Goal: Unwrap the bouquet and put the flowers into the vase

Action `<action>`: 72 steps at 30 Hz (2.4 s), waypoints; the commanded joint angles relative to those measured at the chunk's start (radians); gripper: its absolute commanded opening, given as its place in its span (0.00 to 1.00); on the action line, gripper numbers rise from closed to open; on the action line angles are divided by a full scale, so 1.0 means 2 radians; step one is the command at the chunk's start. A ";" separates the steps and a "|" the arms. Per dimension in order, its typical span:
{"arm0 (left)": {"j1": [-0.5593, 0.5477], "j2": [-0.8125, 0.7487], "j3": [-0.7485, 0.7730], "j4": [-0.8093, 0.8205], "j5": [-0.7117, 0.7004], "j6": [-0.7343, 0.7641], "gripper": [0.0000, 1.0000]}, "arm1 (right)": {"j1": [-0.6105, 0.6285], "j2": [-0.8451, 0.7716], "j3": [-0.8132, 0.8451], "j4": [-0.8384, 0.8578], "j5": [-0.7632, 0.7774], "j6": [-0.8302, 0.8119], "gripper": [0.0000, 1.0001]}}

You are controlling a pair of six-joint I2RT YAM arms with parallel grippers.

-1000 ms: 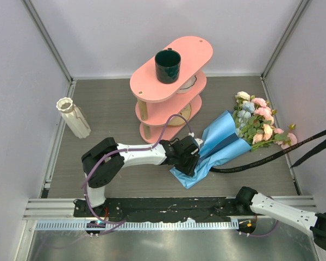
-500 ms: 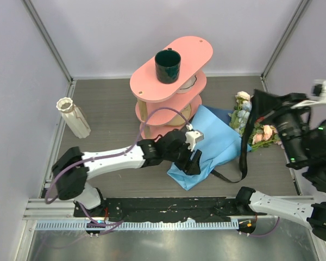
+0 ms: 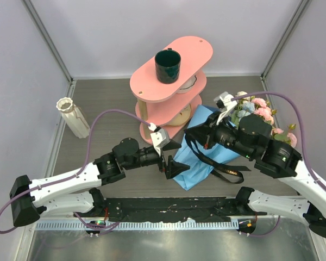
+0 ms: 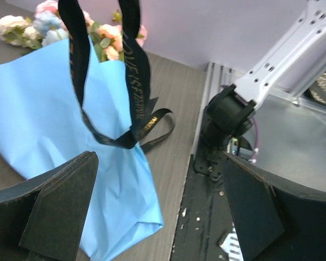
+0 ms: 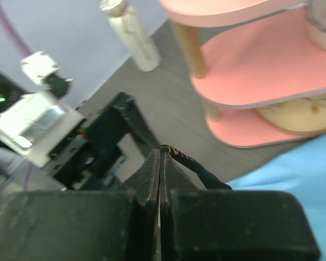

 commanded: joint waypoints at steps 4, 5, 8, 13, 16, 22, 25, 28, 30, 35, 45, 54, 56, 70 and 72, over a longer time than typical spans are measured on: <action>0.001 -0.033 -0.028 0.065 -0.046 0.048 1.00 | 0.002 0.027 -0.029 0.123 -0.167 0.049 0.01; 0.001 -0.032 -0.027 0.062 -0.050 0.049 1.00 | 0.002 0.029 -0.032 0.128 -0.178 0.050 0.01; 0.001 -0.031 -0.025 0.057 -0.066 0.051 1.00 | 0.002 0.037 -0.036 0.137 -0.189 0.054 0.01; 0.001 -0.032 -0.027 0.056 -0.108 0.054 1.00 | 0.003 0.033 -0.047 0.147 -0.189 0.066 0.01; 0.001 -0.020 -0.023 0.055 -0.112 0.051 0.99 | 0.002 0.033 -0.058 0.166 -0.192 0.078 0.01; 0.001 -0.006 -0.016 0.046 -0.109 0.047 0.49 | 0.002 0.040 -0.071 0.193 -0.179 0.095 0.01; 0.001 -0.003 -0.002 0.020 -0.110 0.063 0.10 | 0.002 0.035 -0.075 0.190 -0.148 0.093 0.01; 0.002 -0.004 0.013 -0.010 -0.153 0.071 0.00 | 0.002 0.021 -0.080 0.174 -0.079 0.092 0.14; 0.001 -0.012 0.011 -0.013 -0.176 0.071 0.00 | 0.002 0.010 -0.081 0.152 -0.031 0.091 0.40; 0.002 -0.021 0.032 -0.061 -0.317 0.075 0.00 | 0.002 -0.026 -0.095 0.093 0.115 0.076 0.86; 0.013 -0.059 0.043 -0.082 -0.345 0.091 0.00 | 0.002 -0.065 -0.229 0.156 0.008 -0.032 0.99; 0.021 -0.087 0.040 -0.086 -0.349 0.091 0.00 | 0.010 0.052 -0.278 0.262 -0.011 -0.085 0.95; 0.021 -0.089 0.041 -0.088 -0.352 0.092 0.00 | 0.012 0.066 -0.282 0.285 -0.037 -0.090 0.94; 0.035 -0.092 0.050 -0.096 -0.345 0.076 0.00 | 0.109 0.145 -0.300 0.361 0.152 -0.116 0.83; 0.036 -0.093 0.049 -0.096 -0.349 0.076 0.00 | 0.130 0.151 -0.295 0.361 0.195 -0.121 0.77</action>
